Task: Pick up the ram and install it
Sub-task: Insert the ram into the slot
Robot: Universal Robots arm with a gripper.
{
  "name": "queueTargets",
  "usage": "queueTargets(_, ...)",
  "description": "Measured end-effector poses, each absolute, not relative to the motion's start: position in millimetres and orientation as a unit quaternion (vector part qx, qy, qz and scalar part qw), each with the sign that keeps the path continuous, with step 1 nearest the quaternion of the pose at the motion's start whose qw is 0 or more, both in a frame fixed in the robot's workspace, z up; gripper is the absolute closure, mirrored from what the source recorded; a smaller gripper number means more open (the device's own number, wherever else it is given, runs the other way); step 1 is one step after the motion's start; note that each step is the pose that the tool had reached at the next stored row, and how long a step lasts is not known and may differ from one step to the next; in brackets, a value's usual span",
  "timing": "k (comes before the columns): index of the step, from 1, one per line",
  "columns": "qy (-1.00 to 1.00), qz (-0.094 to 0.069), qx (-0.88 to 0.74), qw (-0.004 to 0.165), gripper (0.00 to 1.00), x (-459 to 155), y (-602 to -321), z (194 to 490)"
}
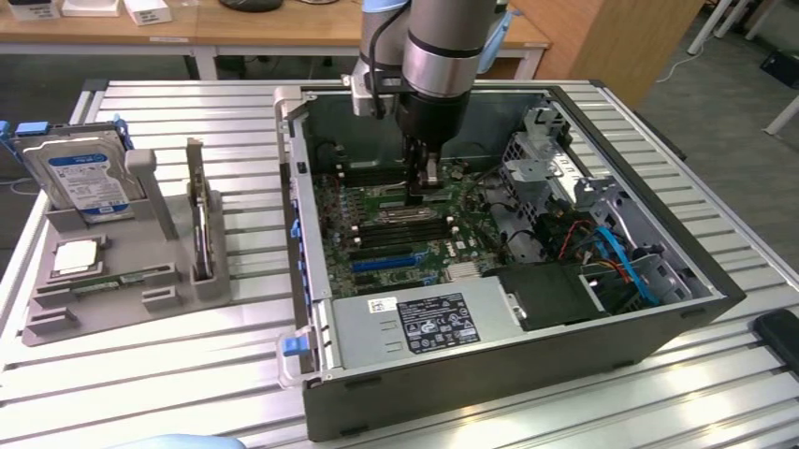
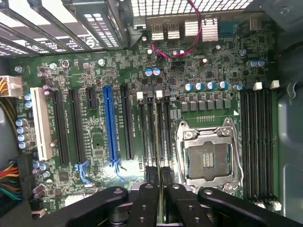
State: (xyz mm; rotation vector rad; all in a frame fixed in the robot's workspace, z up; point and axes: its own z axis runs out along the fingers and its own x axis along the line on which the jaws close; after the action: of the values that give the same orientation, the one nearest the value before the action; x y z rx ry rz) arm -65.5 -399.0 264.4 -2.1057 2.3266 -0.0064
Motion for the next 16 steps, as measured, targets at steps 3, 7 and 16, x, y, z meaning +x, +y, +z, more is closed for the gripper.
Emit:
queueTargets(3, 0.741, 0.006, -0.671, -0.007, 0.87, -65.5, -399.0, 264.1)
queueTargets(7, 0.741, 0.009, -0.671, -0.010, 0.87, -65.6, -399.0, 263.0)
queueTargets(16, 0.741, 0.008, -0.671, -0.010, 0.87, -60.1, -399.0, 259.7)
